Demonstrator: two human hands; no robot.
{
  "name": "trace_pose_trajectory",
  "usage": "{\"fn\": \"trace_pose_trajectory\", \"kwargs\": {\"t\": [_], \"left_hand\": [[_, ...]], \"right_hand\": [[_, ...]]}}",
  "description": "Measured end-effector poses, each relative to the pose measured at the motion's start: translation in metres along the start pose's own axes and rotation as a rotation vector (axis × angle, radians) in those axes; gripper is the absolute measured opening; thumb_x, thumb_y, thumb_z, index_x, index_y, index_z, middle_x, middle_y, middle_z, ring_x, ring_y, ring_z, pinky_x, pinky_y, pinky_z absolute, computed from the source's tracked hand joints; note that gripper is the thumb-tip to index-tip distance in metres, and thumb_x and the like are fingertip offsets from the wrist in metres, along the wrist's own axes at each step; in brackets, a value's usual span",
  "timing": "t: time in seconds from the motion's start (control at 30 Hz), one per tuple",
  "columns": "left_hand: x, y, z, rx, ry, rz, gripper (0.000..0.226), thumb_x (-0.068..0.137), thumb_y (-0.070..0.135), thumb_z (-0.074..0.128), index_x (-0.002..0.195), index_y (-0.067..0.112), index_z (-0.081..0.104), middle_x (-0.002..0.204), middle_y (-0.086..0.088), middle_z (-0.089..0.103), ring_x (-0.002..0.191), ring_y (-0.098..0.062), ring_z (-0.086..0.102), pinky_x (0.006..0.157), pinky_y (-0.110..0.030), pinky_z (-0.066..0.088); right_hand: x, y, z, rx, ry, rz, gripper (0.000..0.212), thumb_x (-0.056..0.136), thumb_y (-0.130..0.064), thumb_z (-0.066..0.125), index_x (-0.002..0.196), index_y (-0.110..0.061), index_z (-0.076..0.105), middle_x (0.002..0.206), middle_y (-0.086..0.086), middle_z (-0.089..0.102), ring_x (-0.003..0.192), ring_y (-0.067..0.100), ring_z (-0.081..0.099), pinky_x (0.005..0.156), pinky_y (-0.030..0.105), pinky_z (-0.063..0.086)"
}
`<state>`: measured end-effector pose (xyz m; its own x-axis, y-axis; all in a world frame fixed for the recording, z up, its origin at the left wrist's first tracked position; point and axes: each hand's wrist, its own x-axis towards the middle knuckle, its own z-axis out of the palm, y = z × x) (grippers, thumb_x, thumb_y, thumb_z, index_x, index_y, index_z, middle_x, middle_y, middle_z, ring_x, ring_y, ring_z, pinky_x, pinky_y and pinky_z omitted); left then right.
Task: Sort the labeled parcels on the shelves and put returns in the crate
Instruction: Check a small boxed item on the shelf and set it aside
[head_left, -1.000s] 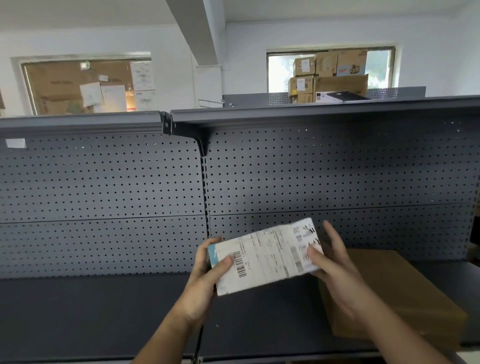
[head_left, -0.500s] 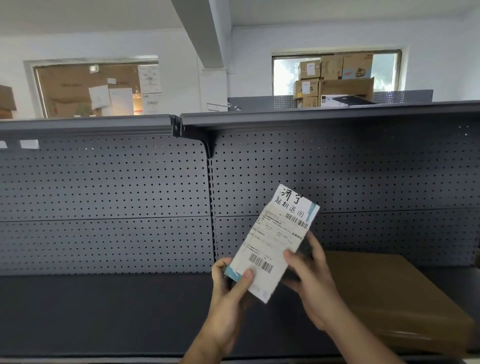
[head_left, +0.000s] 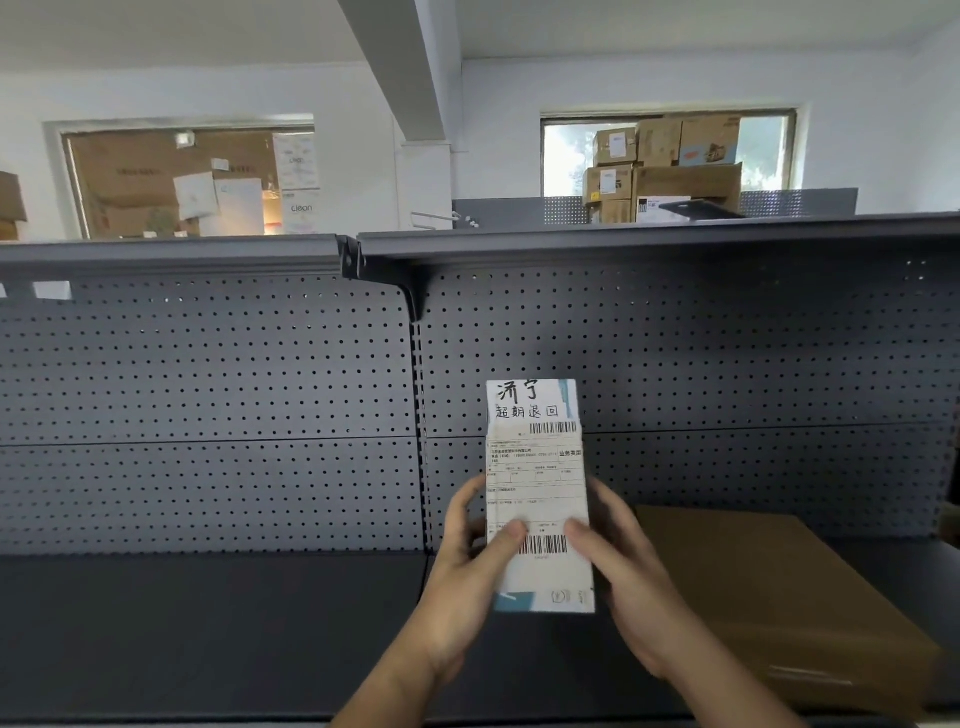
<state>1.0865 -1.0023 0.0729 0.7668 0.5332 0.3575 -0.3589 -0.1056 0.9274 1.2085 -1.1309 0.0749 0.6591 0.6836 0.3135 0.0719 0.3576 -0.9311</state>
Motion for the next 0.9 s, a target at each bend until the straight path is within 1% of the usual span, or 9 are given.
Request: {"fn": "trace_pose_trajectory", "kwargs": {"t": [0.07, 0.2, 0.3, 0.4, 0.47, 0.6, 0.73, 0.83, 0.9], "left_hand": [[0.0007, -0.0001, 0.0018, 0.009, 0.013, 0.007, 0.05, 0.09, 0.038, 0.073, 0.132, 0.051, 0.049, 0.128, 0.004, 0.07, 0.118, -0.025, 0.067, 0.102, -0.046, 0.055], [0.0038, 0.0035, 0.0054, -0.016, 0.013, 0.031, 0.051, 0.09, 0.036, 0.073, 0.133, 0.049, 0.05, 0.126, 0.002, 0.071, 0.116, -0.023, 0.069, 0.096, -0.041, 0.057], [0.0038, 0.0059, 0.0087, -0.034, 0.02, 0.031, 0.051, 0.091, 0.03, 0.07, 0.134, 0.048, 0.051, 0.124, 0.003, 0.071, 0.114, -0.022, 0.07, 0.091, -0.037, 0.059], [0.0032, 0.0058, 0.0094, -0.036, 0.029, 0.028, 0.049, 0.097, 0.02, 0.067, 0.136, 0.044, 0.049, 0.125, 0.003, 0.071, 0.112, -0.021, 0.071, 0.09, -0.033, 0.059], [0.0025, 0.0063, 0.0096, -0.04, 0.026, 0.022, 0.049, 0.098, 0.019, 0.066, 0.137, 0.043, 0.049, 0.124, 0.003, 0.071, 0.111, -0.021, 0.071, 0.088, -0.031, 0.059], [0.0021, 0.0071, 0.0096, -0.04, 0.024, 0.012, 0.049, 0.098, 0.018, 0.066, 0.137, 0.042, 0.049, 0.122, 0.005, 0.072, 0.11, -0.02, 0.072, 0.087, -0.03, 0.059], [0.0013, 0.0079, 0.0085, -0.033, 0.029, 0.004, 0.048, 0.097, 0.02, 0.067, 0.135, 0.044, 0.05, 0.123, 0.003, 0.072, 0.11, -0.02, 0.072, 0.086, -0.03, 0.058], [0.001, 0.007, 0.0071, -0.027, 0.028, 0.0, 0.048, 0.097, 0.021, 0.068, 0.134, 0.045, 0.051, 0.123, 0.001, 0.072, 0.109, -0.021, 0.072, 0.084, -0.029, 0.058], [0.0009, 0.0072, 0.0066, -0.024, 0.027, -0.002, 0.047, 0.096, 0.022, 0.069, 0.133, 0.046, 0.051, 0.122, 0.001, 0.072, 0.109, -0.021, 0.072, 0.085, -0.03, 0.059]], "right_hand": [[-0.0025, 0.0044, 0.0001, 0.019, -0.003, 0.013, 0.058, 0.086, -0.023, 0.072, 0.139, -0.037, 0.053, 0.13, -0.006, 0.071, 0.12, 0.017, 0.068, 0.103, 0.046, 0.054], [-0.0003, 0.0025, 0.0008, 0.035, 0.013, 0.012, 0.051, 0.094, -0.013, 0.068, 0.135, -0.038, 0.054, 0.127, -0.005, 0.073, 0.114, 0.019, 0.071, 0.09, 0.038, 0.059], [0.0003, -0.0005, 0.0012, 0.069, 0.038, 0.01, 0.048, 0.094, -0.01, 0.067, 0.134, -0.034, 0.056, 0.123, -0.004, 0.074, 0.111, 0.02, 0.072, 0.086, 0.036, 0.06], [-0.0002, 0.0013, 0.0009, 0.073, 0.047, 0.007, 0.049, 0.093, -0.014, 0.068, 0.137, -0.033, 0.056, 0.125, -0.004, 0.074, 0.112, 0.021, 0.072, 0.094, 0.046, 0.058], [-0.0005, 0.0029, 0.0006, 0.073, 0.05, 0.0, 0.054, 0.087, -0.021, 0.072, 0.138, -0.033, 0.056, 0.126, -0.005, 0.073, 0.113, 0.022, 0.072, 0.097, 0.05, 0.056], [-0.0009, 0.0052, 0.0019, 0.086, 0.052, -0.009, 0.061, 0.079, -0.027, 0.075, 0.137, -0.034, 0.057, 0.127, -0.005, 0.073, 0.113, 0.022, 0.072, 0.095, 0.048, 0.057], [-0.0003, 0.0067, 0.0026, 0.084, 0.051, -0.007, 0.06, 0.08, -0.026, 0.074, 0.137, -0.034, 0.057, 0.126, -0.004, 0.073, 0.113, 0.023, 0.072, 0.096, 0.05, 0.057], [0.0009, 0.0076, 0.0034, 0.099, 0.059, -0.005, 0.056, 0.082, -0.02, 0.073, 0.135, -0.032, 0.058, 0.125, -0.004, 0.074, 0.111, 0.023, 0.073, 0.094, 0.049, 0.058], [0.0009, 0.0079, 0.0039, 0.104, 0.059, -0.005, 0.058, 0.081, -0.021, 0.073, 0.136, -0.032, 0.058, 0.125, -0.004, 0.073, 0.111, 0.024, 0.073, 0.094, 0.05, 0.058]]}}
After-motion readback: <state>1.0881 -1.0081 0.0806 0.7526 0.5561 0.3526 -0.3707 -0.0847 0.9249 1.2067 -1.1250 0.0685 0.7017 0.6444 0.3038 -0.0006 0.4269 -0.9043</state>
